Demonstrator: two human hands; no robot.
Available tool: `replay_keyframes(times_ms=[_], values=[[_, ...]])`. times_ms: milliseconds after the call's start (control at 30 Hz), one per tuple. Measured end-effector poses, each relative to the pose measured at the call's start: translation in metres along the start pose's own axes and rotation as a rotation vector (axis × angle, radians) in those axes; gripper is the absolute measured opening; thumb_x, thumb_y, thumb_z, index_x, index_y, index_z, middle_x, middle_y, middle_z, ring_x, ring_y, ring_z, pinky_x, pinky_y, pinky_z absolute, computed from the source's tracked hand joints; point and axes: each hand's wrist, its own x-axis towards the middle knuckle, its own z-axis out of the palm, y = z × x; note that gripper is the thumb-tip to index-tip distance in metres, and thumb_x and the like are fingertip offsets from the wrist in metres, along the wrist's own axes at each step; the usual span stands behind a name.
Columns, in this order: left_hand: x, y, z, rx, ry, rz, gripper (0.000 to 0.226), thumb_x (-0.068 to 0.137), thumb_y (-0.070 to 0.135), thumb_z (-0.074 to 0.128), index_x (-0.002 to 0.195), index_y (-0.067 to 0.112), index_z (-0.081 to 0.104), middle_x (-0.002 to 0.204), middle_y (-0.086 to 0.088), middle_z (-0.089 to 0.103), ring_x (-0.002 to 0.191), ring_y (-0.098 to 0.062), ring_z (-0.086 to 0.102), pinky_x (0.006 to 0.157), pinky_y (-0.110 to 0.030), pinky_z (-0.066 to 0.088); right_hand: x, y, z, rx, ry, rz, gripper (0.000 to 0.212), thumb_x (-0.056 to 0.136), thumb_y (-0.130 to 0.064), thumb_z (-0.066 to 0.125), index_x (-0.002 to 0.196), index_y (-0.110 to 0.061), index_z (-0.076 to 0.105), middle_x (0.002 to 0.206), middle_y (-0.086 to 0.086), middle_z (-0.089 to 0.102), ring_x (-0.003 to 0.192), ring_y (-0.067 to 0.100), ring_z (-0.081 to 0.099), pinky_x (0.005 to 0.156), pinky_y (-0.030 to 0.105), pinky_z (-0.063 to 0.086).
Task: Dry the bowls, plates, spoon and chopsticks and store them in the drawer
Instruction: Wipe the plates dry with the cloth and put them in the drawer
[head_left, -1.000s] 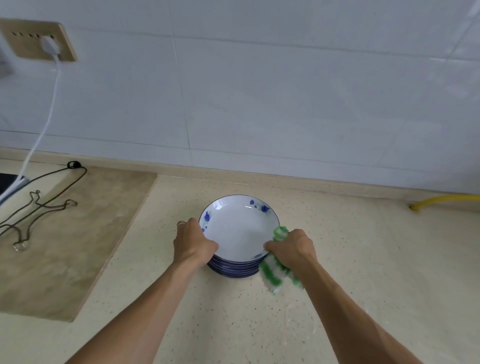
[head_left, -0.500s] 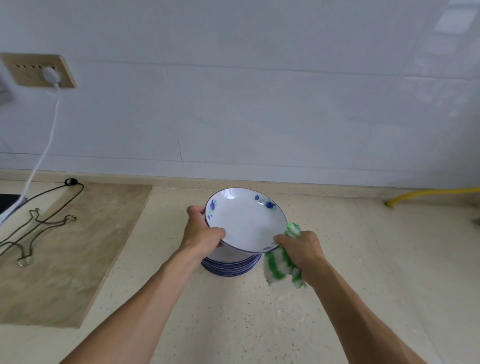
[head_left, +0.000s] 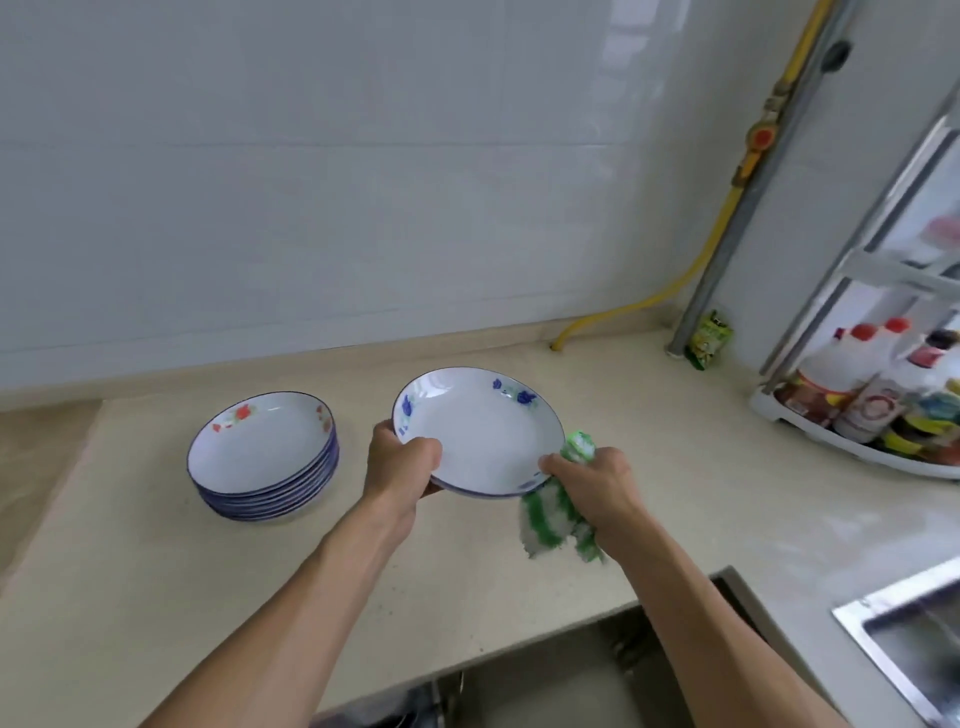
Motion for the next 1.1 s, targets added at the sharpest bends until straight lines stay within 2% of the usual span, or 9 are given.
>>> replay_keyframes(times_ms=[67,133,300,433,567,767,867,1000,1100], values=[[-0.02,-0.012,0.034,0.019,-0.03,0.011,0.039,0.074,-0.009,0.047,0.099,0.016,0.062,0.098,-0.005,0.068,0.085,-0.023,0.062,0.059,-0.028,0.054,-0.002,0.019,-0.037,0.012,0.022,0.015,0.023,0.084,-0.02,0.076,0.077,-0.004,0.061,0.078,0.018,0.071,0.067,0.028,0.071,0.061,0.042,0.06],[-0.041,-0.031,0.077,0.016,-0.027,0.004,0.043,0.078,-0.013,0.043,0.105,0.014,0.062,0.099,-0.005,0.067,0.086,-0.024,0.063,0.062,-0.03,0.055,0.0,0.043,-0.081,0.007,0.017,0.025,0.024,0.085,-0.022,0.075,0.079,-0.004,0.06,0.076,0.016,0.071,0.062,0.025,0.07,0.056,0.036,0.059],[-0.089,-0.079,0.167,0.039,-0.05,-0.034,0.051,0.077,-0.012,0.046,0.12,0.013,0.056,0.111,-0.007,0.063,0.099,-0.025,0.06,0.063,-0.032,0.056,0.005,0.1,-0.181,-0.013,0.038,0.062,0.023,0.085,-0.022,0.076,0.082,-0.004,0.062,0.08,0.018,0.073,0.068,0.027,0.074,0.065,0.041,0.062],[-0.129,-0.109,0.236,0.1,-0.097,-0.038,0.047,0.08,-0.01,0.05,0.118,0.017,0.057,0.111,-0.003,0.062,0.102,-0.021,0.057,0.078,-0.038,0.061,0.0,0.144,-0.257,-0.054,0.08,0.095,0.03,0.085,-0.03,0.076,0.087,-0.002,0.066,0.076,0.015,0.073,0.06,0.024,0.072,0.05,0.03,0.056],[-0.158,-0.132,0.305,0.17,-0.126,-0.036,0.041,0.08,-0.01,0.045,0.111,0.014,0.057,0.102,-0.002,0.062,0.098,-0.021,0.058,0.088,-0.047,0.059,-0.013,0.187,-0.315,-0.046,0.226,0.122,0.037,0.087,-0.043,0.074,0.083,-0.008,0.064,0.073,0.009,0.07,0.063,0.019,0.069,0.056,0.031,0.054],[-0.187,-0.157,0.391,0.463,-0.187,0.086,0.047,0.078,-0.006,0.041,0.119,0.011,0.056,0.112,-0.005,0.065,0.102,-0.025,0.059,0.084,-0.033,0.053,-0.026,0.238,-0.398,0.165,0.493,0.196,0.038,0.086,-0.044,0.073,0.075,-0.008,0.068,0.073,0.011,0.07,0.068,0.027,0.068,0.069,0.039,0.057],[-0.2,-0.165,0.418,0.615,-0.259,0.155,0.044,0.083,-0.005,0.04,0.122,0.012,0.053,0.111,-0.003,0.06,0.098,-0.024,0.056,0.076,-0.03,0.048,-0.027,0.258,-0.425,0.23,0.557,0.219,0.026,0.082,-0.033,0.077,0.078,-0.01,0.066,0.076,0.011,0.069,0.076,0.032,0.068,0.072,0.043,0.056],[-0.213,-0.179,0.447,0.824,-0.353,0.266,0.049,0.084,-0.003,0.039,0.128,0.016,0.05,0.117,-0.005,0.062,0.101,-0.027,0.058,0.079,-0.036,0.053,-0.023,0.282,-0.447,0.305,0.568,0.251,0.015,0.07,-0.024,0.074,0.078,-0.015,0.065,0.078,0.011,0.071,0.078,0.037,0.07,0.075,0.054,0.058],[-0.216,-0.185,0.462,0.969,-0.399,0.392,0.054,0.085,-0.001,0.037,0.135,0.018,0.046,0.122,-0.008,0.062,0.107,-0.03,0.057,0.09,-0.044,0.053,-0.019,0.284,-0.454,0.347,0.57,0.233,0.011,0.076,-0.017,0.074,0.082,-0.017,0.064,0.082,0.009,0.071,0.081,0.032,0.07,0.08,0.053,0.058]])
